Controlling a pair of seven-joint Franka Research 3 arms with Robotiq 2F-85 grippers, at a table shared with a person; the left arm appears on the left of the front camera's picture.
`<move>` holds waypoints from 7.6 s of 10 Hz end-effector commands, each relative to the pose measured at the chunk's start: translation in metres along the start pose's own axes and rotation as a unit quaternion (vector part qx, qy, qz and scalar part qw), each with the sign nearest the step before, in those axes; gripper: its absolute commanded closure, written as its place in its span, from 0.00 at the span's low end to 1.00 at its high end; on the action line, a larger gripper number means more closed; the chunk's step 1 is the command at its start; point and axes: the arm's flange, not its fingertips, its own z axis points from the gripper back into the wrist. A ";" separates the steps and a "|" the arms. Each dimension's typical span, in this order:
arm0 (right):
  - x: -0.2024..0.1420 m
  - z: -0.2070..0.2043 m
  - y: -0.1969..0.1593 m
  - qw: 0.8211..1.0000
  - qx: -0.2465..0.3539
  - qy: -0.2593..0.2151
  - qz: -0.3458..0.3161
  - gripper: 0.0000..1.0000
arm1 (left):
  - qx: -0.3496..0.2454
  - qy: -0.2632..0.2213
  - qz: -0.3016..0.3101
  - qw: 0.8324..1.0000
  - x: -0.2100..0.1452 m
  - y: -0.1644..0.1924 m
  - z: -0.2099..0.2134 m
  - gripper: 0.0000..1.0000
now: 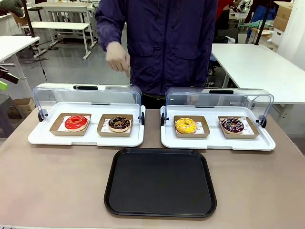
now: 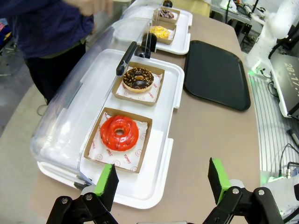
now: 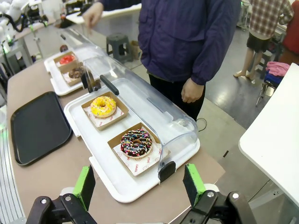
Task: Move the second donut from the left to the tray.
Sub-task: Pick up the Paper togo box containing the Donut indicated by the person and place it on the Handle tray.
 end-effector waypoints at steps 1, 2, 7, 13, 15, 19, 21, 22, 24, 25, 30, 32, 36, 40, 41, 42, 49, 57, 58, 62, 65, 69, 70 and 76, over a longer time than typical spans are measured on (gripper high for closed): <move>0.001 0.000 0.000 1.000 0.001 0.001 0.004 0.00 | -0.001 -0.001 -0.001 1.000 0.001 -0.001 0.000 0.00; 0.001 0.000 0.000 1.000 0.001 0.001 0.004 0.00 | -0.001 -0.001 -0.001 1.000 0.001 -0.001 0.000 0.00; 0.001 0.000 0.000 1.000 0.001 0.001 0.004 0.00 | -0.001 -0.001 -0.001 1.000 0.001 -0.001 0.000 0.00; 0.001 0.000 0.000 1.000 0.001 0.001 0.004 0.00 | -0.001 -0.001 -0.001 1.000 0.001 -0.001 0.000 0.00; 0.001 0.000 0.000 1.000 0.001 0.001 0.004 0.00 | -0.001 -0.001 -0.001 1.000 0.001 -0.001 0.000 0.00; 0.001 0.000 0.000 1.000 0.001 0.001 0.004 0.00 | -0.001 -0.001 -0.001 1.000 0.001 -0.001 0.000 0.00; 0.001 0.000 0.000 1.000 0.001 0.001 0.004 0.00 | -0.001 -0.001 -0.001 1.000 0.001 -0.001 0.000 0.00; 0.001 0.000 0.000 1.000 0.001 0.001 0.004 0.00 | 0.000 0.000 0.000 1.000 0.000 0.000 0.000 0.00; 0.001 0.000 0.000 1.000 0.001 0.001 0.004 0.00 | -0.001 0.054 -0.027 0.998 0.034 -0.006 -0.013 0.00; 0.001 0.000 0.000 1.000 0.001 0.001 0.004 0.00 | 0.005 0.094 -0.047 0.994 0.057 -0.009 -0.024 0.00; 0.001 0.000 0.000 1.000 0.001 0.001 0.004 0.00 | -0.013 0.250 -0.124 0.960 0.140 -0.056 -0.111 0.00; 0.001 0.000 0.000 1.000 0.001 0.001 0.004 0.00 | 0.017 0.281 -0.160 0.946 0.153 -0.090 -0.163 0.00; 0.001 0.000 0.000 1.000 0.001 0.001 0.004 0.00 | 0.082 0.311 -0.197 0.926 0.137 -0.120 -0.246 0.00; 0.001 0.000 0.000 1.000 0.001 0.001 0.004 0.00 | 0.079 0.300 -0.208 0.927 0.132 -0.120 -0.266 0.00; 0.001 0.000 0.000 1.000 0.001 0.001 0.004 0.00 | 0.079 0.300 -0.208 0.927 0.132 -0.120 -0.266 0.00; 0.001 0.000 0.000 1.000 0.001 0.001 0.004 0.00 | 0.079 0.300 -0.208 0.927 0.132 -0.120 -0.266 0.00; 0.001 0.000 0.000 1.000 0.001 0.001 0.004 0.00 | 0.079 0.383 -0.206 0.897 0.122 -0.078 -0.356 0.00; 0.001 0.000 0.000 1.000 0.001 0.001 0.004 0.00 | 0.090 0.396 -0.209 0.890 0.098 -0.044 -0.389 0.00; 0.001 0.000 0.000 1.000 0.001 0.001 0.004 0.00 | 0.093 0.399 -0.209 0.888 0.096 -0.040 -0.392 0.00; 0.001 0.000 0.000 1.000 0.001 0.001 0.004 0.00 | 0.102 0.402 -0.208 0.886 0.089 -0.027 -0.397 0.00; 0.001 0.000 0.000 1.000 0.001 0.001 0.004 0.00 | 0.089 0.399 -0.204 0.889 0.086 -0.021 -0.402 0.00; 0.001 0.000 0.000 1.000 0.001 0.001 0.004 0.00 | 0.078 0.401 -0.197 0.891 0.086 -0.020 -0.405 0.58; 0.001 0.000 0.000 1.000 0.001 0.001 0.004 0.00 | 0.078 0.404 -0.195 0.890 0.086 -0.020 -0.404 0.58; 0.001 0.000 0.000 1.000 0.001 0.001 0.004 0.00 | 0.065 0.409 -0.189 0.891 0.086 -0.022 -0.404 1.00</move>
